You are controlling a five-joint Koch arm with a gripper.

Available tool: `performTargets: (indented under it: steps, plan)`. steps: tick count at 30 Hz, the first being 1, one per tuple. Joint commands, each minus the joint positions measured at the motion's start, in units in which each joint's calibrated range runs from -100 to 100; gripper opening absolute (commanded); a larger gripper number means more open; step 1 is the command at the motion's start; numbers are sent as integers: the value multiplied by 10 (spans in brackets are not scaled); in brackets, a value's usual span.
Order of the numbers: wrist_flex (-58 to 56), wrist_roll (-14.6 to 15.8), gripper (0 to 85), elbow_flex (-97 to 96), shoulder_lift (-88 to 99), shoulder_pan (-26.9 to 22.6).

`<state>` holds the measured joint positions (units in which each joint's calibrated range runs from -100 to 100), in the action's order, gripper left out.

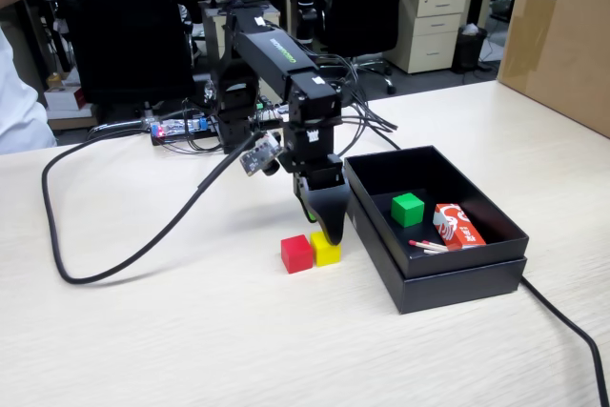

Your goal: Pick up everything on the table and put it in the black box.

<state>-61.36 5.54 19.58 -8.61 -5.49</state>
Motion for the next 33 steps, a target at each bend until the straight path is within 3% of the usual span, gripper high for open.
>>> performTargets:
  steps: [1,20,25,27,28,33]
  plan:
    - [5,-4,464,63,-13,4]
    - [5,-11,439,125,-121,17]
    - [4,-11,289,124,-123,17]
    - [5,-9,156,125,-122,17]
    - [5,-7,8,125,-118,18]
    - [4,-4,9,110,-66,18]
